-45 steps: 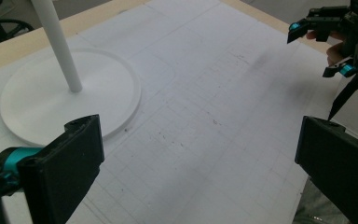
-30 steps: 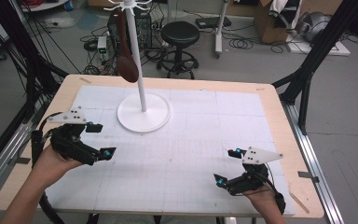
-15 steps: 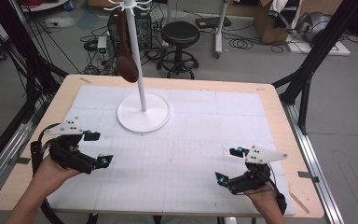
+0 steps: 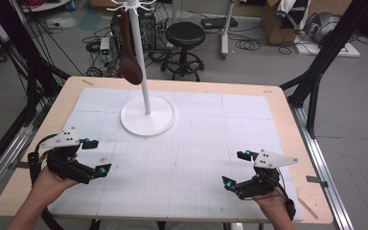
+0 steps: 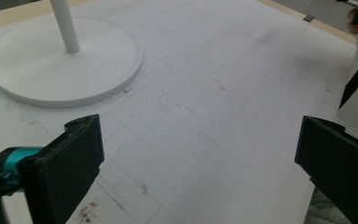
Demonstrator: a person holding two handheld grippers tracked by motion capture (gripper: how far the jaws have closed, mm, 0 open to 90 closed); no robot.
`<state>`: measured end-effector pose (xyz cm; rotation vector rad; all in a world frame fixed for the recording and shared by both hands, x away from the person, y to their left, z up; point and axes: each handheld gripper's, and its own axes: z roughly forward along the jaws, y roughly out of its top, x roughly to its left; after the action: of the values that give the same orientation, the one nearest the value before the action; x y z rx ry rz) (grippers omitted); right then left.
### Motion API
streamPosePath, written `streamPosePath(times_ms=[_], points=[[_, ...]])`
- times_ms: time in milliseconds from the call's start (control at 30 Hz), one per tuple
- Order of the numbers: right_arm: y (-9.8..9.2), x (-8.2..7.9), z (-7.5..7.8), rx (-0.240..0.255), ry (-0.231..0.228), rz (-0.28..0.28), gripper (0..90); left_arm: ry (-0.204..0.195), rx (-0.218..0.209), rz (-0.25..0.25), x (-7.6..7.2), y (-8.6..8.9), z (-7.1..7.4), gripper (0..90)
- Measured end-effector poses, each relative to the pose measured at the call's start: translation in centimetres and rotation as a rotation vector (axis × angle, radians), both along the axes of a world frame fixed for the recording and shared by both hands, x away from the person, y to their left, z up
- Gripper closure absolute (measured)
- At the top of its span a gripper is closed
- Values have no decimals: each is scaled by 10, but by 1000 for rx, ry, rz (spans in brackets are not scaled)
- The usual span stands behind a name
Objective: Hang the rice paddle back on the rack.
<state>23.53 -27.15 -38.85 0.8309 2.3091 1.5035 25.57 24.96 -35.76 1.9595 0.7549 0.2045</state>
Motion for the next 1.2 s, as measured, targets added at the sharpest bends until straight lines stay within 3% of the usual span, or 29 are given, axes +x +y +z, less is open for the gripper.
streamPosePath(times_ms=[467, 633, 1200], points=[[1, 1, 3, 6, -12, 2, 3, -27, 26, 23, -2, 6, -8, 17], [1, 1, 3, 8, -13, 2, 3, -27, 2, 30, -1, 9, -10, 17], [-3, 0, 3, 13, -22, -5, 3, -43, 5, 31, -2, 9, -13, 17]])
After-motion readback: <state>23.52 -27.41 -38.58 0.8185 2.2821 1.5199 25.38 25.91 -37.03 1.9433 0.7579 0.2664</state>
